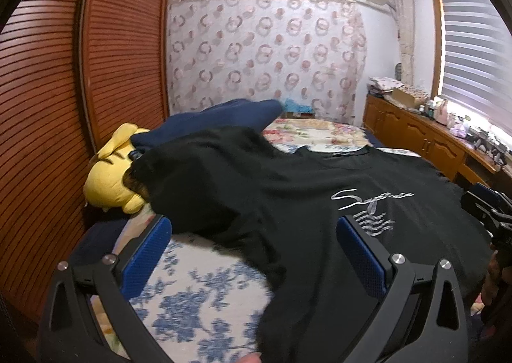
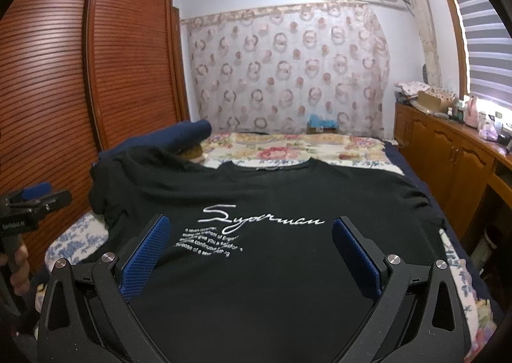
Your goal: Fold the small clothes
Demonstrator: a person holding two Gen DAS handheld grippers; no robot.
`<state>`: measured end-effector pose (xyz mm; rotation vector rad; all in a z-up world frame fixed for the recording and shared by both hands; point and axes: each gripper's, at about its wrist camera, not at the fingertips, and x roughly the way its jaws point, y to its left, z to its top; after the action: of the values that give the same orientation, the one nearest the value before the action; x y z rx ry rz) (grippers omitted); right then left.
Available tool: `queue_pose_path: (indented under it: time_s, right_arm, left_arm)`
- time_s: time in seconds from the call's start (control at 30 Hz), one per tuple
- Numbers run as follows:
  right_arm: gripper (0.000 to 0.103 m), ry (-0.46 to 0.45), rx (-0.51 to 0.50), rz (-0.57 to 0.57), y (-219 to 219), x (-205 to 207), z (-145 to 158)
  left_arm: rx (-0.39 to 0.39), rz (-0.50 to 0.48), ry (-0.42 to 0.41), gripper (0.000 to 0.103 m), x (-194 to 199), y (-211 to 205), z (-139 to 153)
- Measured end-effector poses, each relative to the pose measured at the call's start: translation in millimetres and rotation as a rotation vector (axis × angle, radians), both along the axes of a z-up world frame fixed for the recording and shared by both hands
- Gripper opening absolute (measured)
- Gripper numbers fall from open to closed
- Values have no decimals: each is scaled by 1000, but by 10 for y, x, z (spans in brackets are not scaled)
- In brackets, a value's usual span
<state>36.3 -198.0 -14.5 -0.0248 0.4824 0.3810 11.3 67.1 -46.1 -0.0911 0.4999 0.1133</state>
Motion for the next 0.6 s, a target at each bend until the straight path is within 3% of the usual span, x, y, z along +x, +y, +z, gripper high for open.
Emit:
queue_pose_path:
  time_s: [0.4,0.6]
  right_arm:
    - [103,63,-69,91,238,137,-209]
    - [103,88,-123,108,323,222,-306]
  left_arm:
    - [-39,29,83,102,209,626,-305]
    - [-83,7,155,88,407,862,-428]
